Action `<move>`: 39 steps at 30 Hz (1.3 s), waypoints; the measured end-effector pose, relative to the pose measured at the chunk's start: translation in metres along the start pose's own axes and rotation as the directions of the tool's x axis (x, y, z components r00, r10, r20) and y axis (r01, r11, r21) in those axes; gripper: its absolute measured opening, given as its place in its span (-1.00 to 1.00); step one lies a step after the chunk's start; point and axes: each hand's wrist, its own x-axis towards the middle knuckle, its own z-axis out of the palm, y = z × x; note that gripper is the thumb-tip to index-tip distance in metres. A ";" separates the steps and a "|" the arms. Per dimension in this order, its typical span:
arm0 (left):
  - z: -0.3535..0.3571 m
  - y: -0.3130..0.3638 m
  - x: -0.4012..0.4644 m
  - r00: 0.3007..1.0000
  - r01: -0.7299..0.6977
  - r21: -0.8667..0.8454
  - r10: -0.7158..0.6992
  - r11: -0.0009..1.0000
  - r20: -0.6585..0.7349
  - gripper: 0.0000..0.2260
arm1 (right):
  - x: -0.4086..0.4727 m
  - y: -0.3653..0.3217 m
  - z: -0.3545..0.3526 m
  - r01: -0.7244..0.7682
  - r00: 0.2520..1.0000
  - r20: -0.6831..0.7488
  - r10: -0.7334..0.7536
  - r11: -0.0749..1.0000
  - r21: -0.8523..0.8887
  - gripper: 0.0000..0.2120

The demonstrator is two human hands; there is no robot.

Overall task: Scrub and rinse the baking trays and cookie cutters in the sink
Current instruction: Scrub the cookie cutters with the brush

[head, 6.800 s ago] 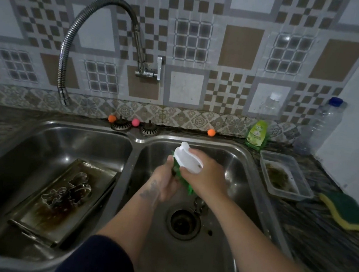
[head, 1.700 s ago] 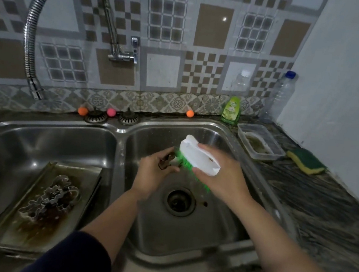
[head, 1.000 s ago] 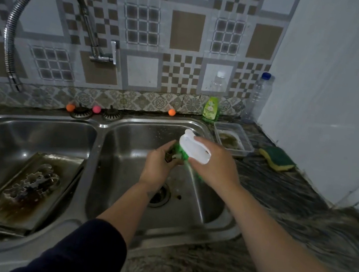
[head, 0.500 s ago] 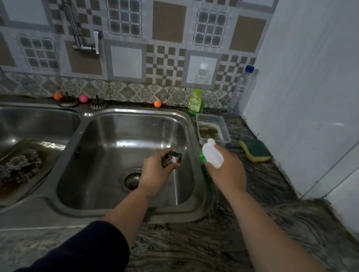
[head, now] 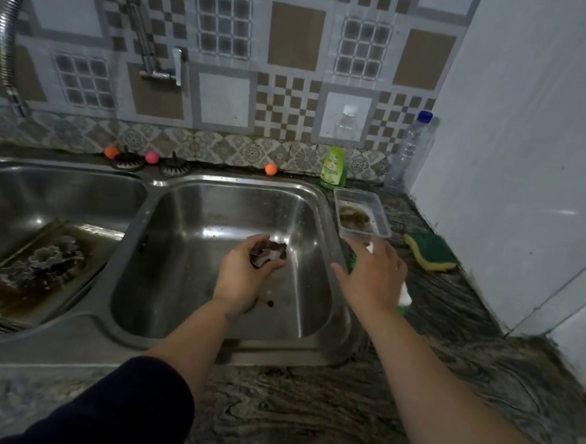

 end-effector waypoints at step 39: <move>-0.357 -0.191 0.092 0.948 -0.023 0.665 -0.195 0.747 0.251 -0.41 | -0.056 -0.356 0.159 0.278 0.841 0.499 -0.208 0.958 -0.069 -0.29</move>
